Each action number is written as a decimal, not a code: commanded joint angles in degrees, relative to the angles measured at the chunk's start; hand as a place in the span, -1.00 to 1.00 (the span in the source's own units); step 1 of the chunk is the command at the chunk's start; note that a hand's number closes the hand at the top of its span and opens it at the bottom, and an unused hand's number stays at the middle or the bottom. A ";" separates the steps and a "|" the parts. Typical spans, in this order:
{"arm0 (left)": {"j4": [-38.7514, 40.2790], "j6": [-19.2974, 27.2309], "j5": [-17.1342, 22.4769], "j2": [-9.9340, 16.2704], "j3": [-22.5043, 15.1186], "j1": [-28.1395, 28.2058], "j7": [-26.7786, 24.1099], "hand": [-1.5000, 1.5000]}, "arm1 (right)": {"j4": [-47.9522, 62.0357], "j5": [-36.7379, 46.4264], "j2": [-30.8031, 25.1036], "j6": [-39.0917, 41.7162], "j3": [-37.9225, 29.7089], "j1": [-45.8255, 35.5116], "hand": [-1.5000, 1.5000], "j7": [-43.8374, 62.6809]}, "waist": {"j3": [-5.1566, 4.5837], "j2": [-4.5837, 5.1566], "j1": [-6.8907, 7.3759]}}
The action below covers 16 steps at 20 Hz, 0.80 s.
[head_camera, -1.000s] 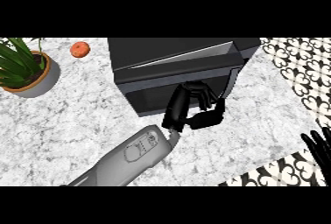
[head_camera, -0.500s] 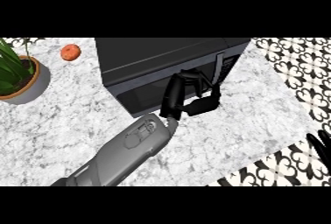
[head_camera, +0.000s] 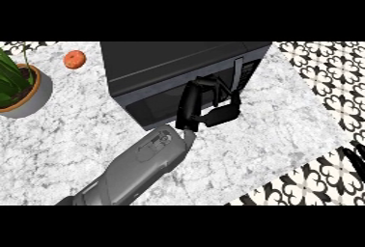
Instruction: Pick up the milk, place it into the microwave and close the microwave
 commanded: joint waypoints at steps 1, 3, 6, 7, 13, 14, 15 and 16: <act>4.71 -1.70 1.58 -0.02 2.30 -4.50 -0.73 1.00 | -1.35 -1.13 -1.05 2.07 -0.78 -0.30 -1.00 -0.82 | -0.01 0.64 -0.64; 4.98 -1.28 1.92 -0.02 2.20 -4.01 -1.88 1.00 | -1.65 -1.71 -1.09 2.05 -1.87 -0.07 -1.00 -1.29 | 0.07 0.65 -1.58; 5.04 -1.06 3.02 -0.02 2.00 -4.17 -2.66 1.00 | -2.34 -3.19 -1.46 1.88 -2.32 -0.32 -1.00 -0.55 | 0.06 0.72 -1.27; 5.21 -1.09 3.27 -0.02 2.26 -4.31 -2.85 1.00 | -2.39 -3.55 -1.83 2.22 -2.31 -0.41 -1.00 -0.20 | 0.07 0.93 -1.01; 5.99 -0.52 4.29 -0.02 1.79 -4.30 -4.66 1.00 | -3.27 -6.62 -2.31 3.51 -2.21 1.26 -1.00 0.98 | 0.15 0.99 -1.84; 5.85 -0.64 4.23 -0.02 1.60 -4.68 -5.23 1.00 | -3.25 -6.95 -2.30 3.46 -2.18 0.89 -1.00 1.18 | 0.18 1.17 -1.56; 5.94 -0.38 4.51 -0.02 1.78 -5.16 -5.01 1.00 | -3.13 -7.62 -2.82 3.79 -2.53 1.24 -1.00 1.54 | 0.20 1.01 -1.65; 6.20 -0.69 4.98 -0.02 1.78 -4.71 -5.17 1.00 | -3.66 -7.93 -2.87 4.03 -2.36 1.57 -1.00 1.75 | 0.14 0.94 -1.53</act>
